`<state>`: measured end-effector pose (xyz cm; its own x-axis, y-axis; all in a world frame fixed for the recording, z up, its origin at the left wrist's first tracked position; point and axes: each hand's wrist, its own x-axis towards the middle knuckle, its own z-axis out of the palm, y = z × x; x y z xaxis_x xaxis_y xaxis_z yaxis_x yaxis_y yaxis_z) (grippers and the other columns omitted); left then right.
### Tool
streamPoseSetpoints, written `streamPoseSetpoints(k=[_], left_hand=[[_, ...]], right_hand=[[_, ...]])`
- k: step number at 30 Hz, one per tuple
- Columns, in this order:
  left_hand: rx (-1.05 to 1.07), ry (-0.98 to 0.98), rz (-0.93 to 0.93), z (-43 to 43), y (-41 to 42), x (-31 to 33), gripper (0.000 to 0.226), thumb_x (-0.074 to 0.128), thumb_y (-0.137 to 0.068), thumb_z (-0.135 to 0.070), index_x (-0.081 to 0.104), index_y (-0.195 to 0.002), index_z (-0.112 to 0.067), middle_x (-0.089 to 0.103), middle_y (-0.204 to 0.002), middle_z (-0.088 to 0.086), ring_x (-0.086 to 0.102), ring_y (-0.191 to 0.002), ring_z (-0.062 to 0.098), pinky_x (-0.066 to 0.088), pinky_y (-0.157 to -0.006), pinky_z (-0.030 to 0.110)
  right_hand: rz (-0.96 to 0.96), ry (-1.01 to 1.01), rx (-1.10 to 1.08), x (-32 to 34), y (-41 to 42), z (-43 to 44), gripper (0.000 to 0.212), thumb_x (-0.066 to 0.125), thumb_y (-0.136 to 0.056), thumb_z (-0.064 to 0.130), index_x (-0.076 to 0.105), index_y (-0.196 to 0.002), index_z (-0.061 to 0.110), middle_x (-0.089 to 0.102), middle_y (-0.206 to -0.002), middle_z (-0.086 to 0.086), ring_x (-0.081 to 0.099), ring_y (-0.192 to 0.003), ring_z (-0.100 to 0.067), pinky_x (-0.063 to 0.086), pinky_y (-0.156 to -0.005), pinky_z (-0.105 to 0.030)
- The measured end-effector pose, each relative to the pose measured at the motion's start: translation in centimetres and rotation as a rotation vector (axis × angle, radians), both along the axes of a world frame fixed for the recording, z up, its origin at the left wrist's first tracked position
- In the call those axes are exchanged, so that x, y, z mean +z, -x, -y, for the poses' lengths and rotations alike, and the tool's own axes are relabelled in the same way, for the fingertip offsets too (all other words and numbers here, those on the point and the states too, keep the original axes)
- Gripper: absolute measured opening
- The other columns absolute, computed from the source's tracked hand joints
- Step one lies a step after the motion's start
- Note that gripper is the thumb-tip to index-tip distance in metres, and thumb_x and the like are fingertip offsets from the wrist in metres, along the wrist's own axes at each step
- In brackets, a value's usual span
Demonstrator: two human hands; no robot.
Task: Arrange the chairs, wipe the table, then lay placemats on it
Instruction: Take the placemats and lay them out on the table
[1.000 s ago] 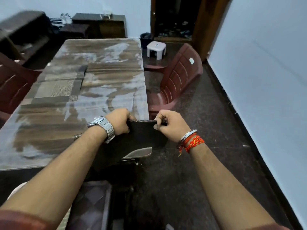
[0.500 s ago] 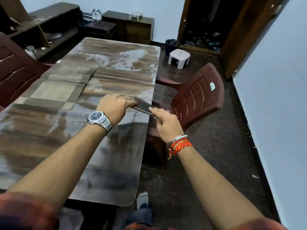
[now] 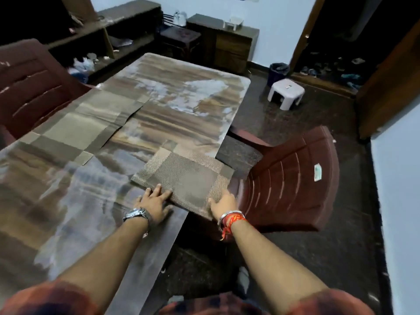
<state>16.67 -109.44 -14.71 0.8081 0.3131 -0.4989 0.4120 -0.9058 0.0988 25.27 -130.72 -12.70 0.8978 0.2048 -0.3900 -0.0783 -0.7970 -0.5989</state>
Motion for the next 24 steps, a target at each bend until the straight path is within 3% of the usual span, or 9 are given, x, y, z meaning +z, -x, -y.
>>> streamPoseSetpoints(k=[3,5,7,10,16,20,24], left_hand=[[0.143,0.004,0.009,2.4,-1.9,-0.7,0.065,0.037,-0.095,-0.063,0.013,-0.154,-0.047,0.000,-0.167,0.001,0.004,-0.151,0.040,0.012,-0.121,0.051],[0.196,0.012,0.012,3.4,-3.0,-1.2,0.064,0.034,-0.097,-0.063,0.011,-0.155,-0.047,-0.003,-0.167,0.003,-0.001,-0.150,0.041,0.009,-0.122,0.051],[0.227,0.018,0.007,3.9,-4.6,-1.3,0.064,0.032,-0.097,-0.062,0.010,-0.155,-0.046,-0.005,-0.167,0.004,-0.002,-0.150,0.041,0.008,-0.122,0.051],[0.235,0.010,-0.012,3.7,-6.9,-1.2,0.064,0.032,-0.097,-0.063,0.011,-0.155,-0.045,-0.003,-0.167,0.005,0.000,-0.149,0.044,0.008,-0.122,0.051],[0.220,0.014,0.008,2.4,-12.5,-1.0,0.063,0.034,-0.098,-0.061,0.013,-0.155,-0.044,-0.002,-0.167,0.006,0.001,-0.149,0.046,0.009,-0.121,0.050],[0.183,0.032,0.033,1.4,-15.6,-1.1,0.063,0.032,-0.097,-0.062,0.012,-0.155,-0.046,-0.003,-0.167,0.004,-0.001,-0.150,0.044,0.009,-0.121,0.049],[0.148,0.056,0.050,0.6,-18.5,-1.5,0.066,0.030,-0.097,-0.065,0.009,-0.155,-0.045,-0.008,-0.167,0.000,-0.006,-0.151,0.039,0.001,-0.121,0.049]], right_hand=[[-0.255,-0.059,0.021,0.0,-3.7,0.8,0.056,0.065,-0.088,0.035,0.047,-0.128,0.001,0.058,-0.124,-0.011,0.056,-0.116,-0.030,0.043,-0.093,-0.028],[-0.368,-0.161,-0.046,-1.0,-5.5,0.8,0.041,0.071,-0.082,0.035,0.058,-0.107,0.005,0.060,-0.104,-0.009,0.062,-0.100,-0.029,0.051,-0.088,-0.034],[-0.318,-0.195,-0.106,-1.6,-6.9,0.8,0.026,0.075,-0.074,0.030,0.058,-0.079,0.010,0.063,-0.084,-0.008,0.063,-0.077,-0.027,0.055,-0.071,-0.036],[-0.169,-0.162,-0.135,-2.2,-9.1,0.5,0.021,0.073,-0.069,0.020,0.066,-0.081,0.004,0.069,-0.080,-0.008,0.064,-0.072,-0.026,0.049,-0.061,-0.030],[-0.024,-0.202,-0.185,-1.4,-14.3,-0.6,0.018,0.074,-0.071,0.019,0.071,-0.086,0.008,0.070,-0.083,-0.003,0.063,-0.082,-0.018,0.040,-0.068,-0.018],[0.040,-0.216,-0.256,-1.5,-17.8,-1.5,0.017,0.077,-0.063,0.013,0.066,-0.076,0.016,0.067,-0.077,0.001,0.063,-0.074,-0.018,0.052,-0.076,-0.027],[0.058,-0.234,-0.267,-1.7,-20.6,-2.5,0.022,0.072,-0.066,0.007,0.056,-0.064,0.020,0.064,-0.070,0.002,0.061,-0.070,-0.018,0.048,-0.072,-0.024]])
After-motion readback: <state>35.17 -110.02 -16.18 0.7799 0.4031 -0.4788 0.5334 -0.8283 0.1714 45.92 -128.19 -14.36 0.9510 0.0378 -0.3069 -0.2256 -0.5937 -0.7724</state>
